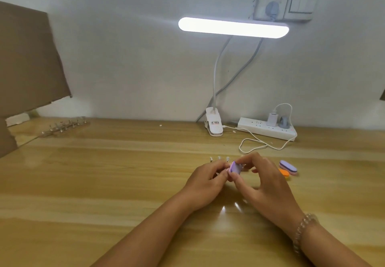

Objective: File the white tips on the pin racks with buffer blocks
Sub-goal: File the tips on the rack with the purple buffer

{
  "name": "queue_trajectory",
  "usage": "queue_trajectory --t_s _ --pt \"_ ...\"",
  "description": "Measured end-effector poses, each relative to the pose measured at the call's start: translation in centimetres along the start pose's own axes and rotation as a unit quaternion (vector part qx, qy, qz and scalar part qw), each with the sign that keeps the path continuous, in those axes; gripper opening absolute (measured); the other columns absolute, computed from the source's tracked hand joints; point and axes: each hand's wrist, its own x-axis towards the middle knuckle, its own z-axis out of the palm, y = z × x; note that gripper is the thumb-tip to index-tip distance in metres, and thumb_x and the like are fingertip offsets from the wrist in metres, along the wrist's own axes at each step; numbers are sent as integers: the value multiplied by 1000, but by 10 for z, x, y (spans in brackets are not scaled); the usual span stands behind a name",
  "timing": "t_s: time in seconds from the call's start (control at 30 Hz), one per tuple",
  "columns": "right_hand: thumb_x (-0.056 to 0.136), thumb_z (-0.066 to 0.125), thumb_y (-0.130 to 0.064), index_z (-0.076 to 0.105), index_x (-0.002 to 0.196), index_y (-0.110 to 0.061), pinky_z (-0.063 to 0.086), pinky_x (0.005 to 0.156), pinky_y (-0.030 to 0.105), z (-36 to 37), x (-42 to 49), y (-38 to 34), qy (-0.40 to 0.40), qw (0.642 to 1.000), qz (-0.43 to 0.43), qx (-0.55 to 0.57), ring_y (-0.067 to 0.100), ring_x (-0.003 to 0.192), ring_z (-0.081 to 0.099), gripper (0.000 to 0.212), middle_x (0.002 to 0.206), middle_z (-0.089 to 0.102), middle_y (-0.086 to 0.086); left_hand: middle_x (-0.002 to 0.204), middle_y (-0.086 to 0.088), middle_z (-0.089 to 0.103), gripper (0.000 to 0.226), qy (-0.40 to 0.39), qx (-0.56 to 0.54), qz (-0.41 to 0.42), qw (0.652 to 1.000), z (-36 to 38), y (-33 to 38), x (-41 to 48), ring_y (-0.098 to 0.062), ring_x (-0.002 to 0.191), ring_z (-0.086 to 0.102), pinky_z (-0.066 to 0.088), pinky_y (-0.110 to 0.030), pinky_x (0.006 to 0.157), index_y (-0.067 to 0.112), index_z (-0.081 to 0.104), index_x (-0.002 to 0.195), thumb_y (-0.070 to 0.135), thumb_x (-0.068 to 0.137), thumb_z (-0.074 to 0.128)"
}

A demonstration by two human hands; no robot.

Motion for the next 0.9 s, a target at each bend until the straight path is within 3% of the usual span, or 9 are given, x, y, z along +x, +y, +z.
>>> queue_trajectory --t_s 0.1,0.23,0.33,0.5,0.63,0.73,0.83,0.9 --pt "81 75 -29 59 95 -28 50 78 33 -1 2 3 21 999 36 -1 6 93 58 22 91 61 -23 76 26 61 27 0 13 4 1000 2 1 0 0 70 56 53 -44 80 44 62 83 27 101 51" --pt "78 77 -26 60 101 -28 51 77 29 0 -2 -1 15 1000 -14 -22 6 93 58 29 97 61 -22 74 23 60 30 0 20 4 1000 1 1 -1 -7 71 60 52 -41 77 45 60 82 24 100 50" --pt "80 75 -32 59 99 -27 50 79 32 0 1 2 15 999 40 -9 9 94 57 25 95 61 -21 74 24 62 30 7 30 10 999 2 1 -1 -3 61 58 50 -36 72 43 60 79 24 101 51" --pt "80 76 -35 59 102 -22 47 77 36 2 2 4 42 996 31 -68 17 92 56 31 94 59 -16 79 16 68 24 14 5 7 1000 2 1 1 -4 60 56 52 -41 72 44 64 80 32 99 53" --pt "77 73 -42 57 103 -23 43 79 30 0 0 2 43 997 60 -30 13 95 53 36 97 60 -13 74 20 64 23 22 -9 -1 1000 2 1 -1 -11 64 56 52 -47 76 36 63 84 25 100 51" --pt "79 75 -35 57 102 -21 43 79 30 3 -1 0 21 998 31 -47 15 93 54 32 92 58 -18 71 22 60 25 20 13 -7 1000 2 1 0 -12 68 55 52 -50 78 38 60 81 22 98 52" --pt "82 76 -24 56 101 -21 47 86 41 -1 3 5 47 996 78 -6 19 96 57 28 90 61 -23 87 12 70 24 23 2 -9 1000 4 2 1 -8 75 59 53 -49 80 33 67 91 15 98 54" --pt "82 75 -27 55 103 -23 47 88 40 -4 2 5 53 995 79 18 16 99 57 29 95 63 -18 85 14 71 24 28 -5 -6 1000 3 1 1 -4 72 59 52 -48 78 33 68 91 14 98 55"
